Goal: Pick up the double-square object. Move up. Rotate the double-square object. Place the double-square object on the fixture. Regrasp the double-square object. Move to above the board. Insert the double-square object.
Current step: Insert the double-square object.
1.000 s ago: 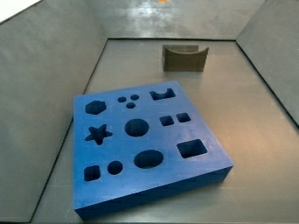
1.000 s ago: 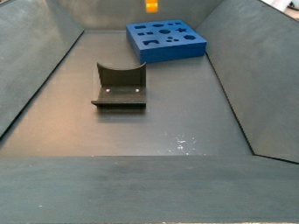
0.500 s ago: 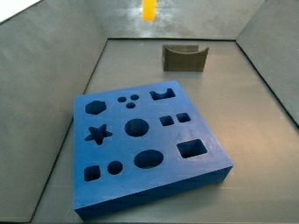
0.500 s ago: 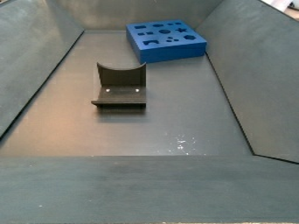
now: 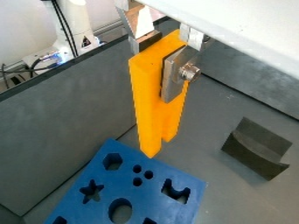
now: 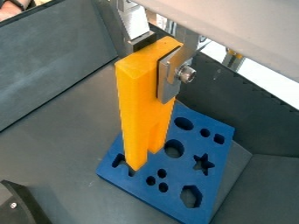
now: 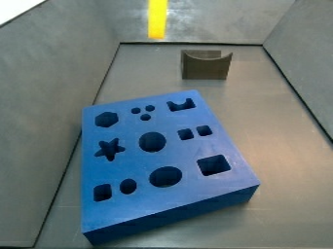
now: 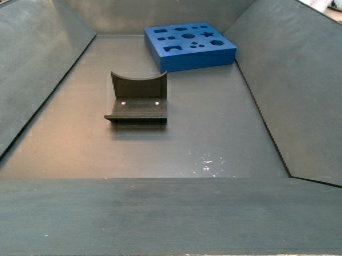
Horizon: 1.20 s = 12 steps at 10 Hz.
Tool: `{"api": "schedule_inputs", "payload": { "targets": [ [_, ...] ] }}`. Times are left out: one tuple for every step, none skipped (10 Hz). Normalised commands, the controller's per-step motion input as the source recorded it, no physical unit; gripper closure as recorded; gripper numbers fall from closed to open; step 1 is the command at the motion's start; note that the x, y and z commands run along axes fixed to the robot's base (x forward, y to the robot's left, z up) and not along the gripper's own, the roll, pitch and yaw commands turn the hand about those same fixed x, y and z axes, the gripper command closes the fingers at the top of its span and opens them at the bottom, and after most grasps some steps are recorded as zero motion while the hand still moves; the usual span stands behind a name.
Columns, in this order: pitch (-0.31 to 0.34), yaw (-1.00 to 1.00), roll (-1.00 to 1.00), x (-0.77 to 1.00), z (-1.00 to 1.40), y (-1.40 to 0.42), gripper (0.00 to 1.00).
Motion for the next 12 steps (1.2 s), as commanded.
{"api": "schedule_inputs", "payload": {
  "targets": [
    [0.000,0.00,0.00,0.02,-0.05,-0.06,1.00],
    [0.000,0.00,0.00,0.09,-0.11,-0.09,1.00],
    [0.000,0.00,0.00,0.05,-0.16,-0.17,1.00],
    [0.000,-0.14,0.00,0.01,-0.17,-0.22,1.00],
    [0.000,-0.35,0.01,0.01,-0.13,-0.25,1.00],
    [0.000,-0.62,0.00,0.10,-0.10,-0.23,1.00],
    [0.000,-0.95,0.00,0.00,-0.14,-0.13,1.00],
    [0.000,-0.91,0.00,0.07,-0.11,-0.11,1.00],
    [0.000,-0.91,0.00,0.07,-0.10,-0.06,1.00],
    [0.000,-0.85,0.01,0.14,-0.18,-0.02,1.00],
    [0.000,-0.85,0.03,0.13,-0.30,-0.07,1.00],
    [-0.003,-0.83,0.03,0.16,-0.35,-0.13,1.00]
  ]
}}
